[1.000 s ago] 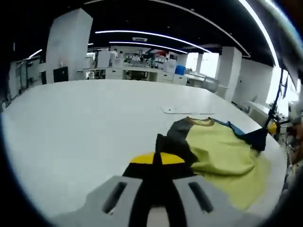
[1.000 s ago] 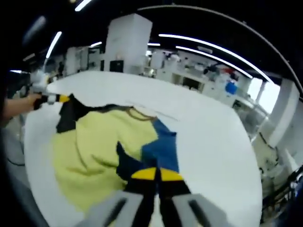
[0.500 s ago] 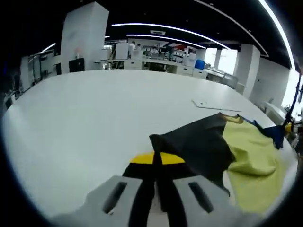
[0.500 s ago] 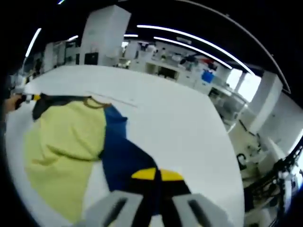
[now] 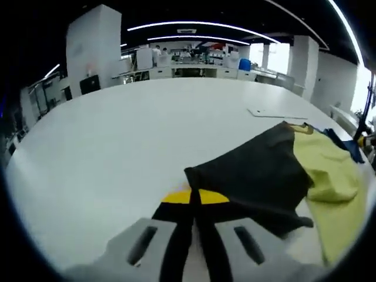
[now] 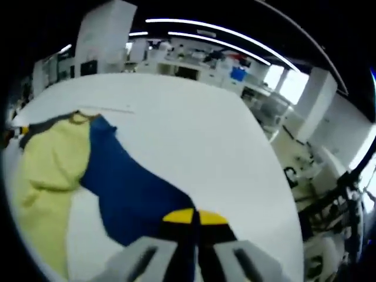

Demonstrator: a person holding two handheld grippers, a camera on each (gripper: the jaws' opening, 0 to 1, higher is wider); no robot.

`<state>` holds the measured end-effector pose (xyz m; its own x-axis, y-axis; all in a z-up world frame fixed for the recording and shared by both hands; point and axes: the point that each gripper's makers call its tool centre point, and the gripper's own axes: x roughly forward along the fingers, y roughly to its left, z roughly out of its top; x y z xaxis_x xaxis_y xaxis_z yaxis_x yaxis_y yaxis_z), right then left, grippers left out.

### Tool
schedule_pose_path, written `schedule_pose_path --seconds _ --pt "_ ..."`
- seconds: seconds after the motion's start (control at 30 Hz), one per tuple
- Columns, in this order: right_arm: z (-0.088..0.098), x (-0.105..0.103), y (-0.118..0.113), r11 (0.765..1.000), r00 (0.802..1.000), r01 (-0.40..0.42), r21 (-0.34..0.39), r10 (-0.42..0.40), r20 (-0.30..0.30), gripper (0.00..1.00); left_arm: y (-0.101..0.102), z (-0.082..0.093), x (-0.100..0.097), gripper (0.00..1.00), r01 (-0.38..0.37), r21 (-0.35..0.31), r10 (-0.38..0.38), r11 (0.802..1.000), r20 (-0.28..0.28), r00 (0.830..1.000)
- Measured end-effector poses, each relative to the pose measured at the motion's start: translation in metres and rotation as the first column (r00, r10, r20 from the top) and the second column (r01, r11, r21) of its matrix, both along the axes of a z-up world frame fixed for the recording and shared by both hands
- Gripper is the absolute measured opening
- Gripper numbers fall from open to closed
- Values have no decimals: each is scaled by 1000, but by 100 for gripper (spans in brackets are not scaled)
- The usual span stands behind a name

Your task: Fold the garment on the visible template until the final outline fits inside the template.

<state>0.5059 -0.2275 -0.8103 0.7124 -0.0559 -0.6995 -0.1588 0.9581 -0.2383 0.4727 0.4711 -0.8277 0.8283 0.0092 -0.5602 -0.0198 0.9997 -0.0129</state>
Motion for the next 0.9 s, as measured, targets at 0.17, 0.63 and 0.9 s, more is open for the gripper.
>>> schedule_pose_path --seconds 0.17,0.63,0.9 --pt "-13 -3 -17 999 999 34 -25 -35 -42 0 7 -2 3 0 -3 21 4 1000 -15 1000" --pt "-23 14 -32 996 996 -12 -94 4 -84 0 14 -6 10 0 12 64 -9 998 -39 999" --pt "-25 21 -30 997 997 -20 -77 14 -76 0 14 0 9 0 29 70 -27 997 -34 999"
